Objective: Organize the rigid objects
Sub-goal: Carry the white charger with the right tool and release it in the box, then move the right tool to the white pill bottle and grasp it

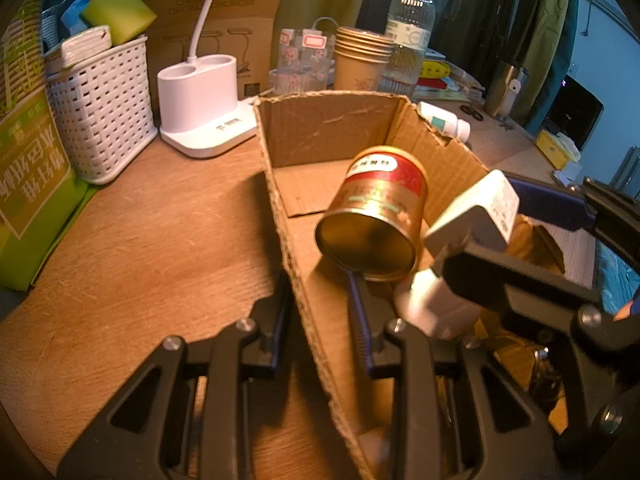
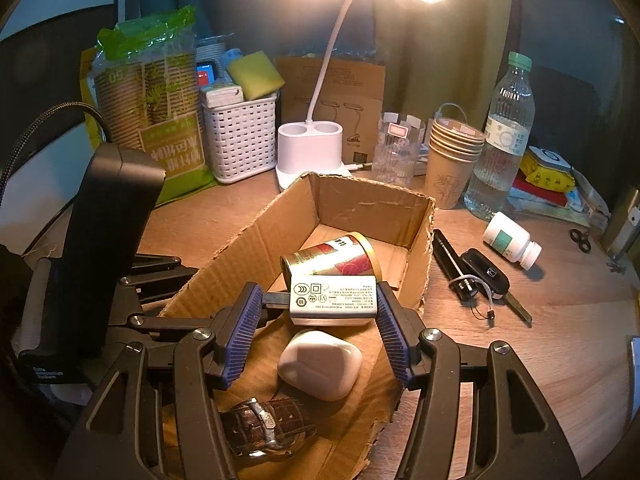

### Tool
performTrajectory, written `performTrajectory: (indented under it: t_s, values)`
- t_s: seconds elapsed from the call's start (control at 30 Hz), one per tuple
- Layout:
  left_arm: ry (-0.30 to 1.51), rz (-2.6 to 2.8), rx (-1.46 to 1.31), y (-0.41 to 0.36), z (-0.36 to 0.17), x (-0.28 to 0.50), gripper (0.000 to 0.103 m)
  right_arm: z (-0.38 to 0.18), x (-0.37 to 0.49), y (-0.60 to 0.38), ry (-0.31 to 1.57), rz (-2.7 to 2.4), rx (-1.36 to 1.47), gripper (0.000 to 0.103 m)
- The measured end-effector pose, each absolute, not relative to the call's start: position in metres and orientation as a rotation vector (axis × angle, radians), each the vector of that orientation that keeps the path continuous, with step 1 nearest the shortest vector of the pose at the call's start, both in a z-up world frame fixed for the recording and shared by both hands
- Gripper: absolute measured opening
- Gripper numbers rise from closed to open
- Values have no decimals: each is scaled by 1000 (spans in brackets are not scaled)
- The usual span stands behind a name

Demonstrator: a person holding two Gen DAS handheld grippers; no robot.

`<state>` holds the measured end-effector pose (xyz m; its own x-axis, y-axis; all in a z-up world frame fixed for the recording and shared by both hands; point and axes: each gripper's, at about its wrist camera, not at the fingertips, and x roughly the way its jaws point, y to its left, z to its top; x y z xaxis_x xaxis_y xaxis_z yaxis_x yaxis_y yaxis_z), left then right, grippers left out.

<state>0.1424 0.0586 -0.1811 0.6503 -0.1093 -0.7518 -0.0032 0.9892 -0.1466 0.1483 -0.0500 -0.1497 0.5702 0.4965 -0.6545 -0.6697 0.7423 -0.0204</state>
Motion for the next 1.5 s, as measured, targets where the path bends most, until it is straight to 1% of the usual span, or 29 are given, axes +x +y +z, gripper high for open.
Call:
performTrajectory:
  t_s: [0.03,0.13,0.17,0.97,1.5]
  values:
    - [861,-60,-139,59,-181,142,29,-149,148,-50,673,695,-278,61]
    - [861,-60,-139,59,-181,142,29,-147,148,-53,668,703,-257,69]
    - [862,-60,-140,59,-181,142,29,-145,149,-54,666,703,-246,70]
    - [862,-60,-139,58,-181,143,29,-126,173,-111,599,526,-116,71]
    - [862,-60,-139,58,-181,143,29,-143,207,-145,622,387,-99,71]
